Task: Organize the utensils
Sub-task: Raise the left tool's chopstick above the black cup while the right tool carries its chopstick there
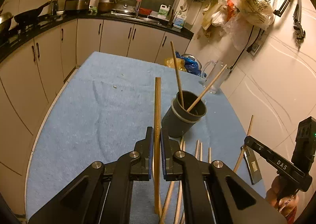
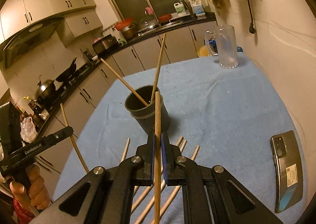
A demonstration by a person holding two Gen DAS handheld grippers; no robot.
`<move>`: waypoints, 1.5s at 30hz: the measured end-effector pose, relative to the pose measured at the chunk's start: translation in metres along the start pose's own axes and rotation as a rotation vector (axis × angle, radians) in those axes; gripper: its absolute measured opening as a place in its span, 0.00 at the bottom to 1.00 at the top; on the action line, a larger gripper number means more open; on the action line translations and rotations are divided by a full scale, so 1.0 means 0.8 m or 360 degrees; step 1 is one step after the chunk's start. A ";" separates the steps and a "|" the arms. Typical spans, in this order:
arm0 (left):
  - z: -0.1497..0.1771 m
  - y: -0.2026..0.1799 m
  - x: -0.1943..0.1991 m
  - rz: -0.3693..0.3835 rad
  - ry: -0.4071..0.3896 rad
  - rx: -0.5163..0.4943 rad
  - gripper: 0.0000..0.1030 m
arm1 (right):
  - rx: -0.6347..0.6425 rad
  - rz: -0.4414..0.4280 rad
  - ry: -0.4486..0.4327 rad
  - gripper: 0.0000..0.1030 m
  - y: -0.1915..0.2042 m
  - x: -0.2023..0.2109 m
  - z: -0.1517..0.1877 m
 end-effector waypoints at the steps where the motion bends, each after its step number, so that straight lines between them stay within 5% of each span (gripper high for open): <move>1: -0.001 -0.002 -0.001 0.0001 -0.0004 -0.0002 0.06 | -0.0003 -0.0003 -0.0009 0.07 -0.002 0.001 -0.002; 25: -0.048 -0.032 0.025 0.0058 -0.0109 -0.0041 0.06 | -0.0004 -0.0055 -0.0209 0.07 0.019 0.039 -0.061; 45: -0.171 -0.063 0.067 0.0120 -0.0335 -0.0028 0.06 | -0.0025 -0.0086 -0.0451 0.07 0.043 0.070 -0.172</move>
Point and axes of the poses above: each gripper's, at about its wrist camera, not at the fingertips, and x roughly against the way its jaws point, y to its left, z to its underside, the point moved 10 cm from there along -x, roughly the way its jaws point, and after that the axes turned 10 degrees about -z, right-handed, at the moved point
